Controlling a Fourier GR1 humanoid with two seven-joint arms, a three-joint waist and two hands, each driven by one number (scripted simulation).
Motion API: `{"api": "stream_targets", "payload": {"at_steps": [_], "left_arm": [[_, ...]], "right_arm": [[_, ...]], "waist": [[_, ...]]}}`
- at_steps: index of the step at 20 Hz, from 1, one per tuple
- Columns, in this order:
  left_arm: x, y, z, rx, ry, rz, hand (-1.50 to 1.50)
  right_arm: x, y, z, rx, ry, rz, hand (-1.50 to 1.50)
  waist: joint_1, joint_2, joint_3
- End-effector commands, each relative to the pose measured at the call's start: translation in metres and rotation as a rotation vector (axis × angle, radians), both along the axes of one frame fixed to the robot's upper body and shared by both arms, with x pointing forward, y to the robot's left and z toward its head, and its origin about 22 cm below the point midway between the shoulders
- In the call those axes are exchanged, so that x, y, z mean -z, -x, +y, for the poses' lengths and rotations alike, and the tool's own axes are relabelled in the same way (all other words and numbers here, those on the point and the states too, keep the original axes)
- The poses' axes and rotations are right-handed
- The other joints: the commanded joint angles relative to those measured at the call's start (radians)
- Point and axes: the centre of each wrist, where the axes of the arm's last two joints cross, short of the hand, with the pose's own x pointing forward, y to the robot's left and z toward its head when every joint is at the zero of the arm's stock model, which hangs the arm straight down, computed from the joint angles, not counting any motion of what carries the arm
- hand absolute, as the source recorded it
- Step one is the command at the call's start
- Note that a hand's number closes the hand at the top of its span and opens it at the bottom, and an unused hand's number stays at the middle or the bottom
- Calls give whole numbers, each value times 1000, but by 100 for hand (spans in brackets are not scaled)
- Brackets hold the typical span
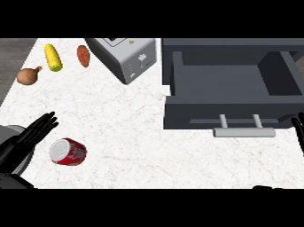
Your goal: Pick up the can, place it into the drawer and close the drawer
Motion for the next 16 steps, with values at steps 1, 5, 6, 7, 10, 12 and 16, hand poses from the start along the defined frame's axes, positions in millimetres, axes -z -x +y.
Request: {"api": "stream_targets", "payload": {"at_steps": [1, 5, 6, 7, 10, 12, 16], "left_arm": [[25, -9, -3, 50, 4, -7, -150], [30, 2, 1, 49, 10, -10, -150], [26, 4, 12, 51, 12, -2, -150], [39, -2, 5, 36, 14, 5, -150], [41, -24, 10, 25, 15, 18, -150], [60, -1, 19, 12, 14, 27, -150], [62, 2, 21, 12, 15, 18, -150]], "right_arm": [[9, -2, 9, -9, 16, -2, -150], [16, -3, 1, -4, -9, -15, -150], [0, 1, -16, 6, -2, -17, -150], [3, 7, 0, 6, 3, -17, -150], [-4, -3, 3, 8, 9, -24, -150], [2, 6, 11, 2, 17, -18, -150], [0, 1, -8, -13, 14, -12, -150]], "waist": [[-2, 1, 0], [0, 0, 0], [0, 0, 0], [-3, 0, 0], [-4, 1, 0], [-5, 1, -1], [-3, 1, 0]]}}
